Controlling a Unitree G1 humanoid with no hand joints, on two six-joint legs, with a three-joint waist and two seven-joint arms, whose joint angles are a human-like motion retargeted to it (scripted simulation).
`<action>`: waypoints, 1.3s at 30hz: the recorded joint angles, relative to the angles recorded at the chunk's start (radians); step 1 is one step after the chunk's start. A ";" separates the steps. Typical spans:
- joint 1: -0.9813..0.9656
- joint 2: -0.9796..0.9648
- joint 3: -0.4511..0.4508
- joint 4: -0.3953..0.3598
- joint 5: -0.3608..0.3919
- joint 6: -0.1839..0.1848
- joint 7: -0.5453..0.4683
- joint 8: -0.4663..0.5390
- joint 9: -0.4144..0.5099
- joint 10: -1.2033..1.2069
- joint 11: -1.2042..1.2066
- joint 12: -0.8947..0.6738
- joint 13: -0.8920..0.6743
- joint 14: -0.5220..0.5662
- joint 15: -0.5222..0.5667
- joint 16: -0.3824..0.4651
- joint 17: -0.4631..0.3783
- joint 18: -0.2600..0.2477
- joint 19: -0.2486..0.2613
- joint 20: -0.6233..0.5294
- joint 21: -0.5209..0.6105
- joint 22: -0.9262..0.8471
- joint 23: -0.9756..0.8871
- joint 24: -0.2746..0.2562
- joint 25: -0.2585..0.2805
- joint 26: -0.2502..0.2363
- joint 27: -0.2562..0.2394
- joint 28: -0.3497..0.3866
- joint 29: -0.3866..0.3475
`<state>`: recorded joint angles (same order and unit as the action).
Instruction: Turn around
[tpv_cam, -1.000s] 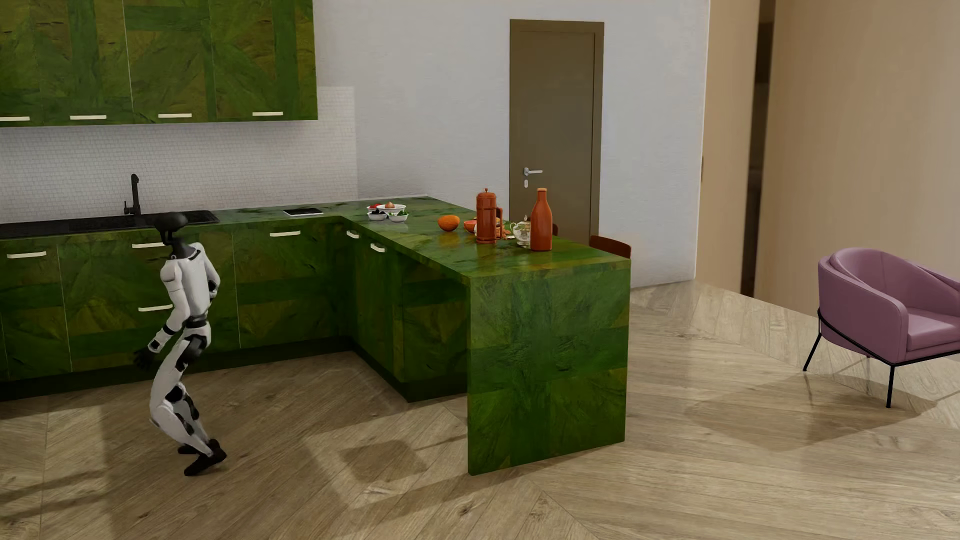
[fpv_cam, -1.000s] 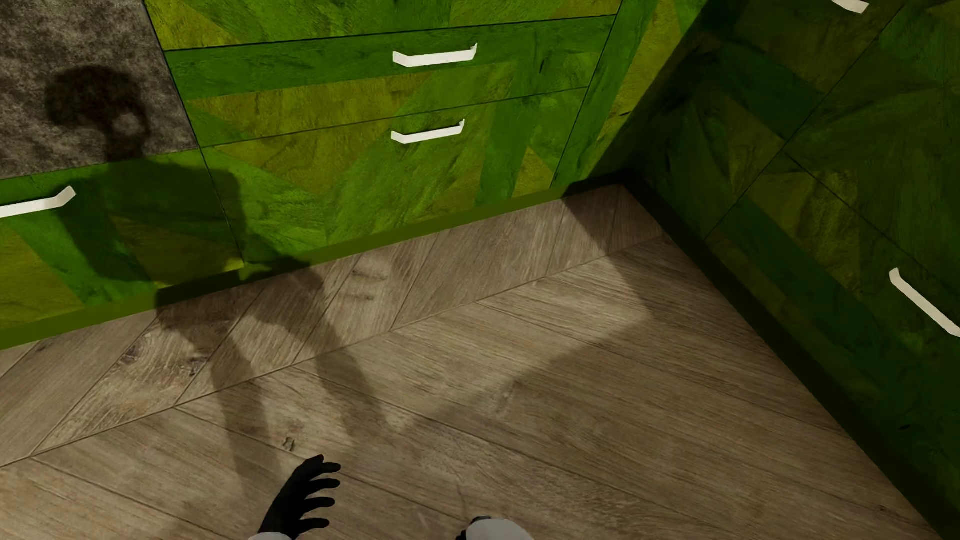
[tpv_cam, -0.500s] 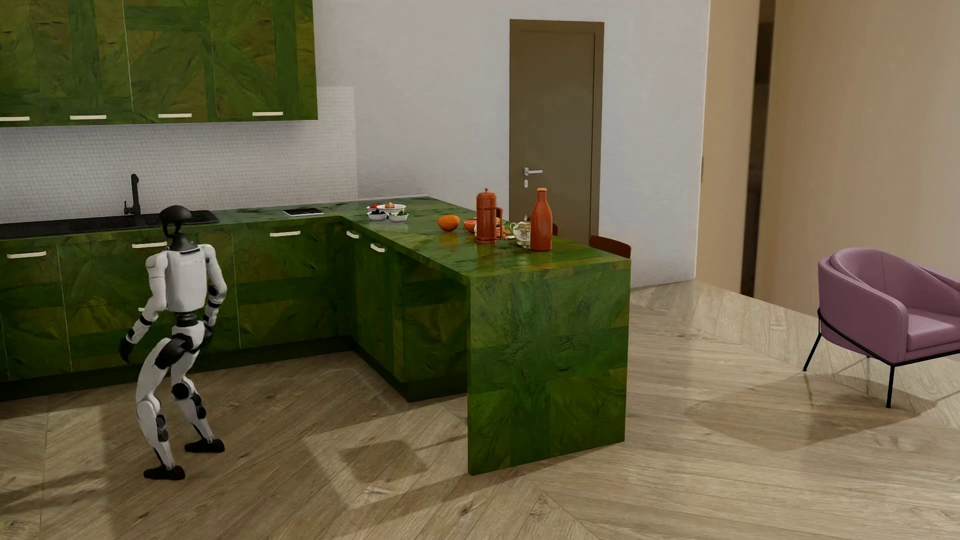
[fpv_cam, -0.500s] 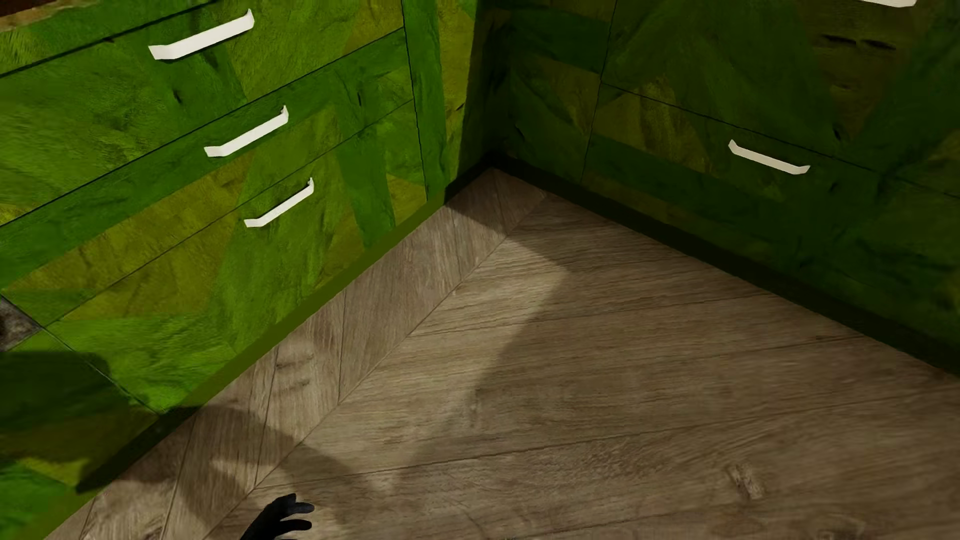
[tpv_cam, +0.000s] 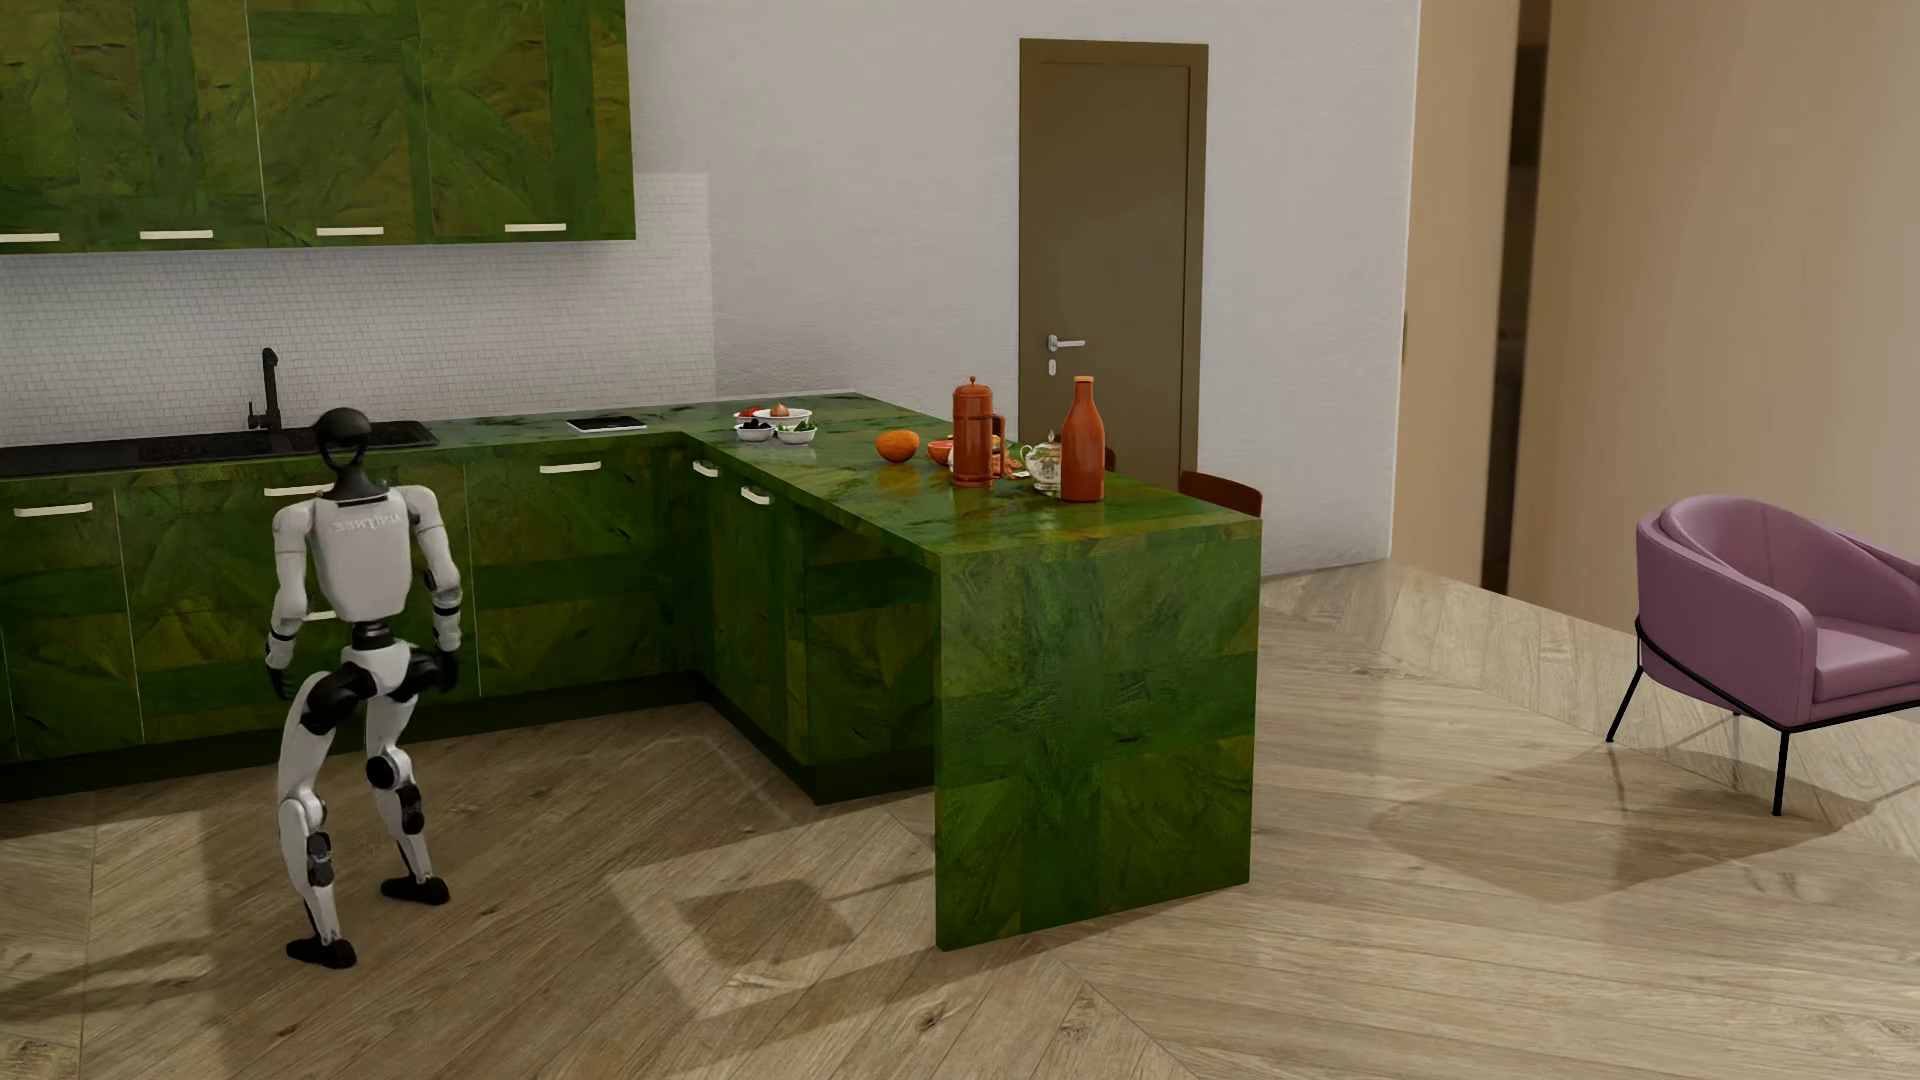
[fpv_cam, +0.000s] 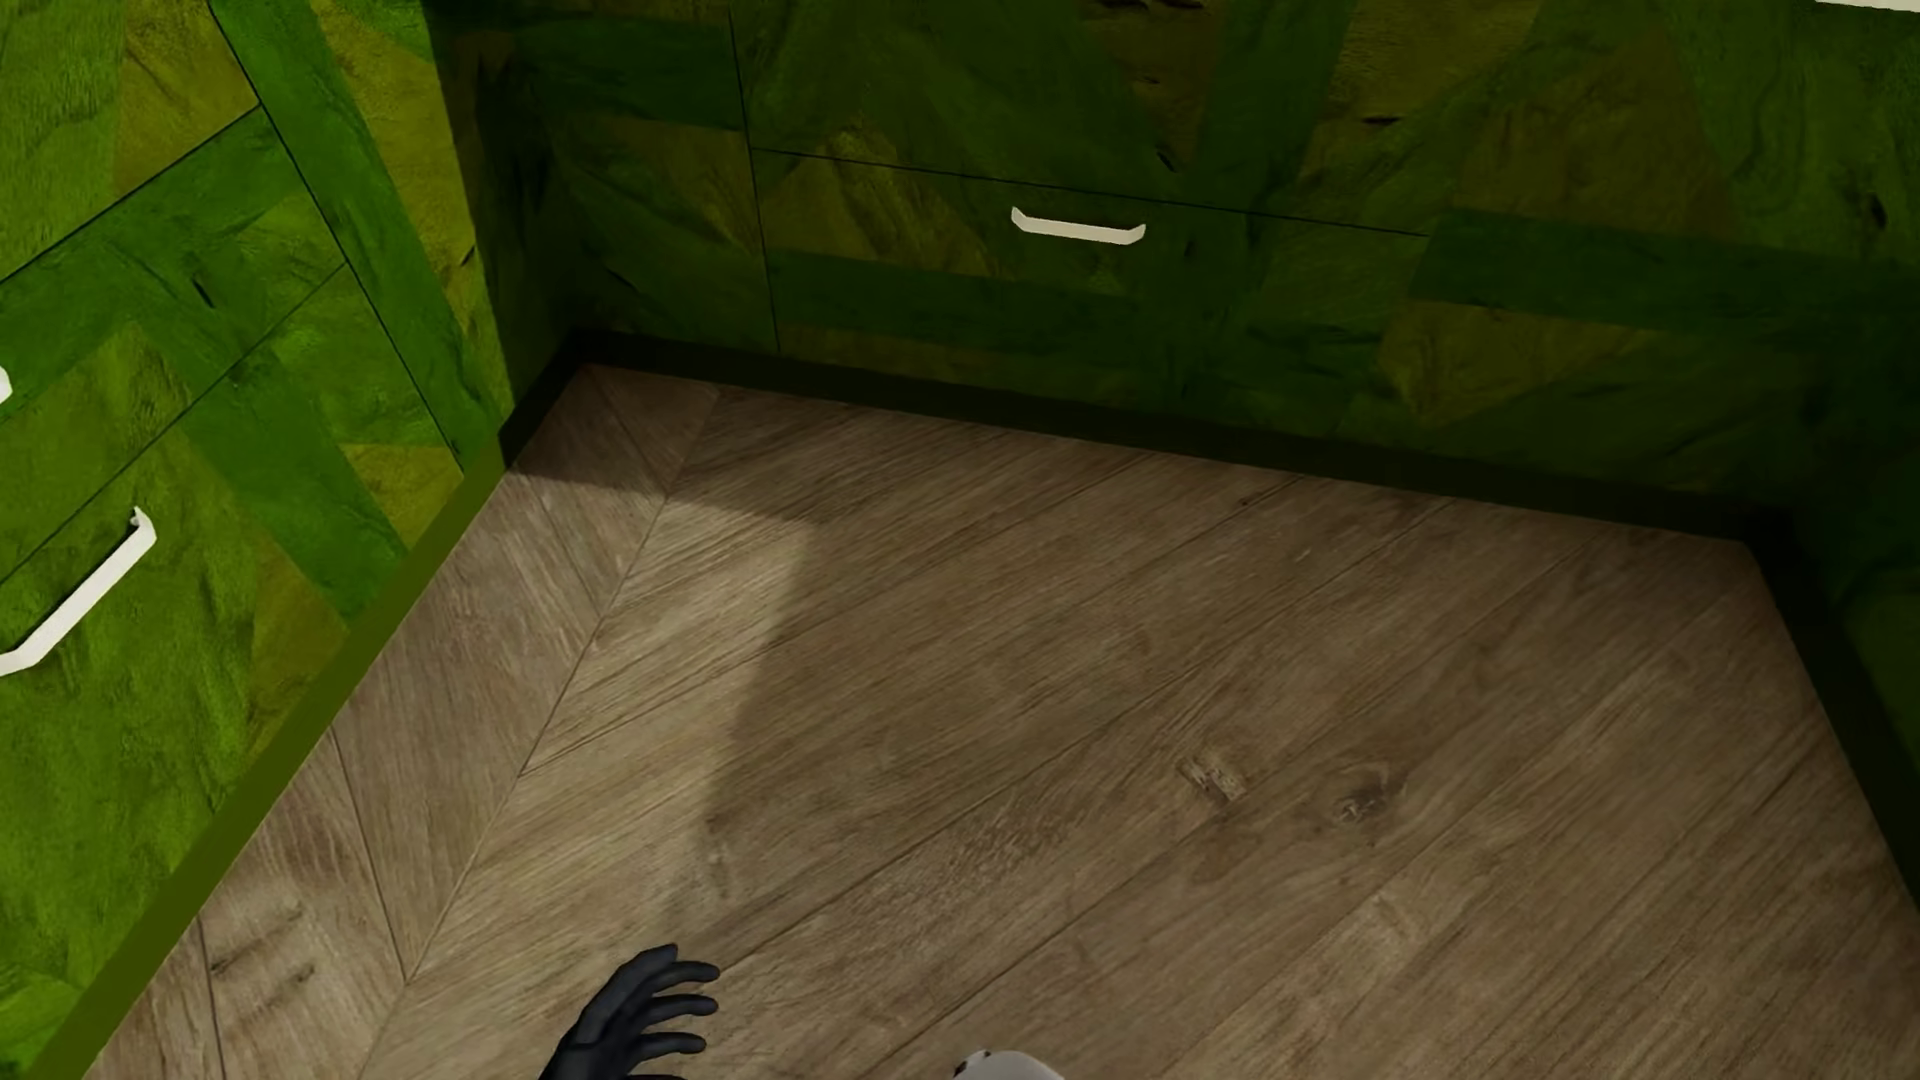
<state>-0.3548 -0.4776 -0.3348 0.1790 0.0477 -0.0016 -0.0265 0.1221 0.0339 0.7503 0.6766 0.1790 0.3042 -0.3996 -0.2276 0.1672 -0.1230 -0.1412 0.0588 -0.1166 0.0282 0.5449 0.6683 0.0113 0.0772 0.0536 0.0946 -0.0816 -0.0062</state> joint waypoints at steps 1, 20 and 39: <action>0.017 -0.008 -0.023 0.007 0.002 0.005 0.011 -0.005 -0.014 -0.051 -0.019 0.017 0.002 0.006 -0.011 0.016 0.016 -0.004 -0.025 -0.004 -0.014 0.009 -0.009 0.005 0.009 0.006 0.016 -0.002 -0.033; -0.068 -0.206 0.067 -0.076 -0.036 -0.013 0.015 -0.079 0.001 0.099 0.176 0.032 0.014 -0.042 -0.209 0.085 -0.014 0.017 -0.061 0.056 0.006 0.084 -0.018 0.075 0.068 0.049 -0.109 0.025 -0.052; -0.119 -0.077 0.156 -0.117 0.042 0.027 -0.009 -0.067 0.011 0.092 0.090 0.063 -0.058 -0.012 -0.034 0.009 -0.004 0.050 -0.089 0.047 0.006 0.053 -0.015 0.050 -0.027 -0.016 0.008 0.062 -0.026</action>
<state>-0.4739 -0.5545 -0.1783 0.0616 0.0898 0.0256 -0.0351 0.0551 0.0451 0.8427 0.7670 0.2418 0.2463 -0.4117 -0.2611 0.1763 -0.1267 -0.0917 -0.0297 -0.0694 0.0341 0.5981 0.6532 0.0614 0.0507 0.0372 0.1021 -0.0198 -0.0323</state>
